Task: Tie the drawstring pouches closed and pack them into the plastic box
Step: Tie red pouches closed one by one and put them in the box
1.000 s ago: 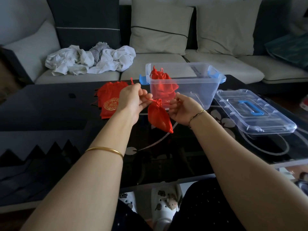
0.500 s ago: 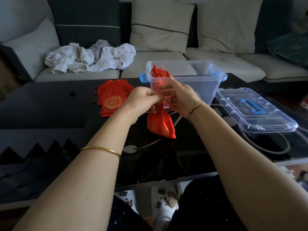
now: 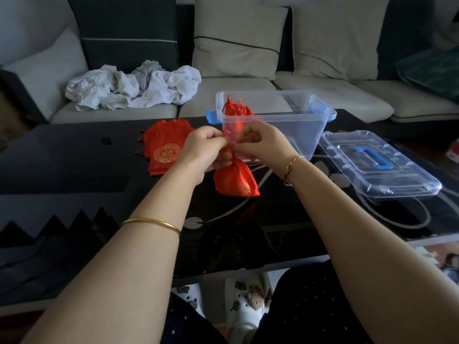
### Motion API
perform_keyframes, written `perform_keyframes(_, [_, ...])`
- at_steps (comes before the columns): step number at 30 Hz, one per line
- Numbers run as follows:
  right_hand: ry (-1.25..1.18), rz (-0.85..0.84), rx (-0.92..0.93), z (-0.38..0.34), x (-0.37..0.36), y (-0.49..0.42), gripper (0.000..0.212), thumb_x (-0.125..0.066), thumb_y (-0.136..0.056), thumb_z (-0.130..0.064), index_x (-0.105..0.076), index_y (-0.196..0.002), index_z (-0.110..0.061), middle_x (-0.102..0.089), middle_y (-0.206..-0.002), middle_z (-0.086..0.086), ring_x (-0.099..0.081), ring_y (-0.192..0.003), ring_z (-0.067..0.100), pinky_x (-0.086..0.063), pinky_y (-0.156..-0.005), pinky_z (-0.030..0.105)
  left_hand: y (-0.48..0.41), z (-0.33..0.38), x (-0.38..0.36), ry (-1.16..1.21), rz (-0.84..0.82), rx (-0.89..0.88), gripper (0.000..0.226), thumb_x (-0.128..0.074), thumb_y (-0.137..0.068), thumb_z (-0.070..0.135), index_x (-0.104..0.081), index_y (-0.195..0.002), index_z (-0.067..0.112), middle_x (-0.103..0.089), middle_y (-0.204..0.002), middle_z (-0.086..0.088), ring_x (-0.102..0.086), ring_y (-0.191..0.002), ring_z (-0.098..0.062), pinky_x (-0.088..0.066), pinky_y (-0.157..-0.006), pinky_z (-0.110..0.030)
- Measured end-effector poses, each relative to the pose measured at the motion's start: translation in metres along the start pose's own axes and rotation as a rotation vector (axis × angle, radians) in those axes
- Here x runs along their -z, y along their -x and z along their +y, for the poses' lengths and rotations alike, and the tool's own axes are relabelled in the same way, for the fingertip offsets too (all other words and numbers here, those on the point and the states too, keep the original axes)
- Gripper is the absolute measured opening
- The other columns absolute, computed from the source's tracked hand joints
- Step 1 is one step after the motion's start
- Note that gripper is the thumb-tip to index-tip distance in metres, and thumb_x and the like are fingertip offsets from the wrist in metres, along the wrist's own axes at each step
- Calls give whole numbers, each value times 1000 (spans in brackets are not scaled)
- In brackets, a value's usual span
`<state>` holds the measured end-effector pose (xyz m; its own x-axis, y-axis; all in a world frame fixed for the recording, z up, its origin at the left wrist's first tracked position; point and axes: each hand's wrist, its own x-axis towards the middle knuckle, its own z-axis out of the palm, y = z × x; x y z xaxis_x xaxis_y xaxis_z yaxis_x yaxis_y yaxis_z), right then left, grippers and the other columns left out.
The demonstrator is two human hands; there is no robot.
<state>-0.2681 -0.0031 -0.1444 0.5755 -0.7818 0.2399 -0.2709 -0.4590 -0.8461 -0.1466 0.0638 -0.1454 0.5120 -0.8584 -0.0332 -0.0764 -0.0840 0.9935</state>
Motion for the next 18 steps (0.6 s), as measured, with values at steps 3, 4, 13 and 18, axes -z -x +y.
perform_keyframes(3, [162, 15, 119, 2, -3, 0, 13, -73, -75, -12, -61, -79, -16, -58, -73, 0, -49, -61, 4, -46, -61, 20, 1, 2, -3, 13, 7, 13, 15, -57, -91, 8, -59, -77, 14, -61, -64, -4, -58, -46, -7, -55, -54, -27])
perform_keyframes(4, [183, 26, 153, 2, -4, 0, 12, -73, -74, -12, -63, -81, -15, -58, -75, 0, -48, -62, 3, -44, -60, 16, 2, 2, -3, 14, 11, 19, 16, -57, -91, 8, -59, -77, 13, -61, -63, -5, -58, -44, -6, -55, -53, -27])
perform_keyframes(13, [538, 17, 381, -5, -9, -1, 11, -61, -84, -12, -71, -89, -9, -56, -84, -5, -49, -77, 8, -38, -66, 15, 5, 8, 0, 16, 102, 75, 18, -52, -89, -1, -58, -73, 5, -60, -58, -10, -58, -40, -11, -55, -48, -25])
perform_keyframes(18, [395, 45, 191, 0, -9, -1, 18, -58, -87, -14, -68, -82, 0, -62, -78, 5, -53, -73, 13, -41, -64, 23, 0, 13, 9, -75, 276, -7, 13, -49, -89, 0, -60, -93, 6, -59, -72, -4, -62, -63, -13, -56, -60, -23])
